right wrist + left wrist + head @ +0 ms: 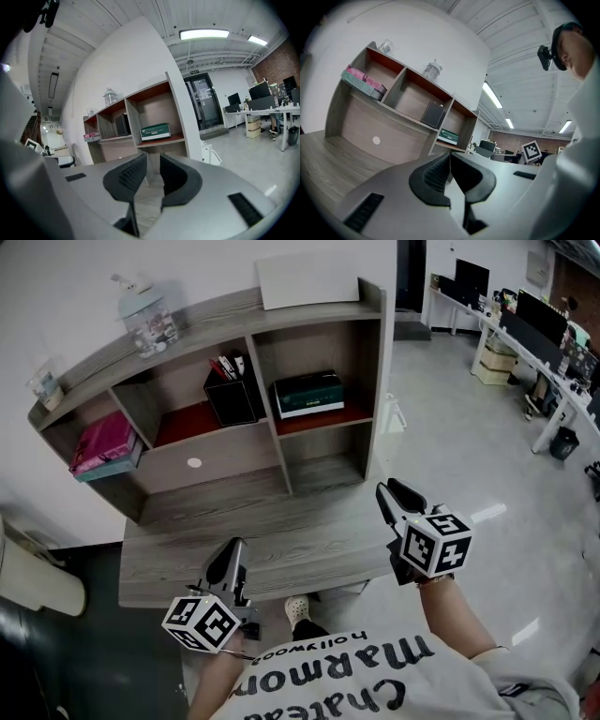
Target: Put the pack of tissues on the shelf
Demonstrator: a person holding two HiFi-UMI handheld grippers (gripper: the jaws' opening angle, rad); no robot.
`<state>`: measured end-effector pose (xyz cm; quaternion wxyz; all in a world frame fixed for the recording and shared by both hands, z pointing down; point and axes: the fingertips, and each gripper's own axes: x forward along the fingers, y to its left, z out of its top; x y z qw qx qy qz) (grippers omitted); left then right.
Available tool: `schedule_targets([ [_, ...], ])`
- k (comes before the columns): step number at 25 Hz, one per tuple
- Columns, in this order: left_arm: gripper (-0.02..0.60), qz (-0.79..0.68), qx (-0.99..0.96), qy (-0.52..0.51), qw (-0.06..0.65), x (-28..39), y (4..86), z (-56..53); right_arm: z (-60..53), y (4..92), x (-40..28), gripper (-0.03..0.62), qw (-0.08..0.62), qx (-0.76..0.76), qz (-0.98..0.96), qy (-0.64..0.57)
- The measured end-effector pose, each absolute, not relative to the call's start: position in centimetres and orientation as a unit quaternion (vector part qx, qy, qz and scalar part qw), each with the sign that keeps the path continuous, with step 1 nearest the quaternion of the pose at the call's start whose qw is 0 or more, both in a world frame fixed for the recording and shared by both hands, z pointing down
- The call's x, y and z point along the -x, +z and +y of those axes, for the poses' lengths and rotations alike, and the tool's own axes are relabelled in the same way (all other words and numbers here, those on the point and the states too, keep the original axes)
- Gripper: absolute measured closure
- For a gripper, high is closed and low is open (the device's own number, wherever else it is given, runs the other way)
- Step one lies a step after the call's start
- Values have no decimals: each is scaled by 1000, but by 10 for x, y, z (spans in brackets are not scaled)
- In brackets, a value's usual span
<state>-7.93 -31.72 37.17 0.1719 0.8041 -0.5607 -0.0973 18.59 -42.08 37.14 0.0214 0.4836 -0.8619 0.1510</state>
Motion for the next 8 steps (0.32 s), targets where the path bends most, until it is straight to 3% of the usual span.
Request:
schedule_targets([
  [8,560,-564,-801,-93,178,80,378,-309,-413,385,-185,516,31,-480,-862,161],
])
